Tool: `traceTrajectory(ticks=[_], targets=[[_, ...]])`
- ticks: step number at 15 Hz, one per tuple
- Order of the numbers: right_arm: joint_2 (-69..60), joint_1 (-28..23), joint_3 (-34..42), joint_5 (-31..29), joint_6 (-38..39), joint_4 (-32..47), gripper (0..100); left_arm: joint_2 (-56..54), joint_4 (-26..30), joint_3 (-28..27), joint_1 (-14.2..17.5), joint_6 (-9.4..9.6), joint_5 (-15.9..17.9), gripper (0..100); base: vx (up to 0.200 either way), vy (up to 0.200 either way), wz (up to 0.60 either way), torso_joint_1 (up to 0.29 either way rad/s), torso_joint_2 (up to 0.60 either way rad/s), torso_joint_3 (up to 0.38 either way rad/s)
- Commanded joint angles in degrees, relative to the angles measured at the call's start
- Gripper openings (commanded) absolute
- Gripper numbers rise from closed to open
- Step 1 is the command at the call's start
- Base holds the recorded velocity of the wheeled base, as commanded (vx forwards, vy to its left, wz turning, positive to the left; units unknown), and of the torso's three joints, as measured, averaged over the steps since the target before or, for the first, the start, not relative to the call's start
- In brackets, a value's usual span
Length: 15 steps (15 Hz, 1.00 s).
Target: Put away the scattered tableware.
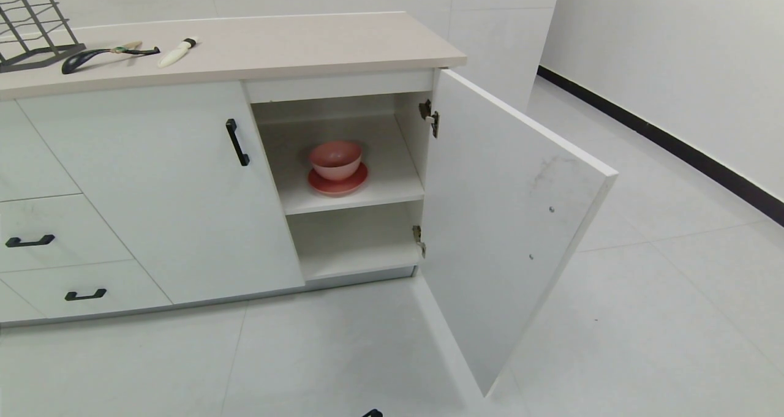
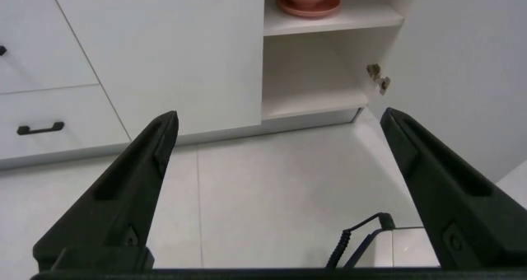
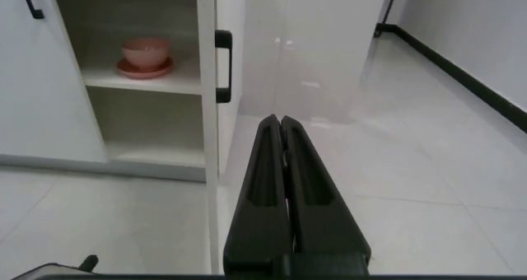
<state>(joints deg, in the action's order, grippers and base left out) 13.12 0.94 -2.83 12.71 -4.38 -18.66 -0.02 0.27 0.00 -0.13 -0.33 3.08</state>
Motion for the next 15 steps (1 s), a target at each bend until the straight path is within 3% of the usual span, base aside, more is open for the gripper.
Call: traceTrajectory(ticks=[1, 3, 5, 9, 11, 12, 13, 15], targets=[[28.19, 3.46, -2.53, 1.70, -0.90, -16.40, 0, 0.02, 0.00, 0.00, -0.04, -0.02, -0.01, 100, 0.000, 0.000, 0.00, 0.000, 0.00, 0.000], [39.27, 3.02, -5.79, 5.30, -0.90, -21.77, 0, 0.02, 0.00, 0.00, -0.04, -0.02, -0.01, 100, 0.000, 0.000, 0.00, 0.000, 0.00, 0.000], [46.74, 2.05, -13.08, 5.21, -1.69, -21.59, 0, 0.02, 0.00, 0.00, 0.05, -0.02, -0.01, 100, 0.000, 0.000, 0.00, 0.000, 0.00, 0.000], [56.58, 2.40, -20.02, 5.57, -3.27, -23.26, 0, 0.02, 0.00, 0.00, -0.04, -0.02, -0.01, 100, 0.000, 0.000, 0.00, 0.000, 0.00, 0.000], [62.38, 2.66, -19.41, 9.87, -5.38, -33.72, 0, 0.02, 0.00, 0.00, -0.04, -0.02, -0.01, 100, 0.000, 0.000, 0.00, 0.000, 0.00, 0.000], [68.80, 1.79, -17.21, 14.79, -9.60, -45.50, 0, 0.02, 0.00, 0.00, 0.05, -0.11, -0.01, 100, 0.000, 0.000, 0.00, 0.000, 0.00, 0.000], [72.49, 1.43, -15.45, 17.52, -10.74, -51.82, 0, 0.02, 0.00, 0.00, -0.04, -0.02, -0.01, 100, 0.000, 0.000, 0.00, 0.000, 0.00, 0.000], [75.65, 1.17, -14.31, 19.10, -11.27, -54.46, 0, 0.02, 0.00, 0.00, -0.04, -0.02, -0.01, 100, 0.000, 0.000, 0.00, 0.000, 0.00, 0.000]])
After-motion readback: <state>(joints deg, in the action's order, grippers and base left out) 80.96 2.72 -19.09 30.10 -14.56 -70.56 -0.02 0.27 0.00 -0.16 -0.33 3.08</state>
